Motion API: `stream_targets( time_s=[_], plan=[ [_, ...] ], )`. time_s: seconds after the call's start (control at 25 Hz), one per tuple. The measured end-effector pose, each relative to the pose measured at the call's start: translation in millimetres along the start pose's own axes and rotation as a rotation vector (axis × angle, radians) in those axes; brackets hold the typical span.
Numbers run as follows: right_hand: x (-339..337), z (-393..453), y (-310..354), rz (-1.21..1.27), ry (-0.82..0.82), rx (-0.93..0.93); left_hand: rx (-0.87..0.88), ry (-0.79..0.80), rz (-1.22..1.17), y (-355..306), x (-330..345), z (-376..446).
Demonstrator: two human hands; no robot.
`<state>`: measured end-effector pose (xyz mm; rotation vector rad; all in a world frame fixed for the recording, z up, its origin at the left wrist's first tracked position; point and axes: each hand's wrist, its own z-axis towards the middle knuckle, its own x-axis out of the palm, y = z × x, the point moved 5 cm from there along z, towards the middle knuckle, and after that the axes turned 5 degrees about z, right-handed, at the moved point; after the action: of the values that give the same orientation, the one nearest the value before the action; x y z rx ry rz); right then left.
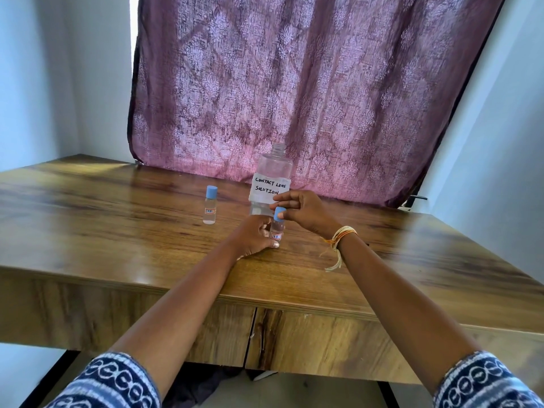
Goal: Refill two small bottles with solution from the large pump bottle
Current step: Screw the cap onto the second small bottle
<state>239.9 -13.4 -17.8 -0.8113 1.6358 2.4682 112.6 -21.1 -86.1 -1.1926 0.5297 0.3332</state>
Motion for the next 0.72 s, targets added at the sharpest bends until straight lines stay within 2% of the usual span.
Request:
stream_targets(
  time_s=[0.44,0.6,0.72],
  plan=[
    [1,-6,2,0.052,-0.218,-0.01,0.001,-0.096,0.04,1,-2,2],
    [5,-21,-15,0.168,-0.216,0.002,-0.006,-0.075,0.008,1,0,2],
    [16,-33,-39,0.145,-0.159,0.06,0.04,-0.094,0.068,-2,1,0]
  ],
)
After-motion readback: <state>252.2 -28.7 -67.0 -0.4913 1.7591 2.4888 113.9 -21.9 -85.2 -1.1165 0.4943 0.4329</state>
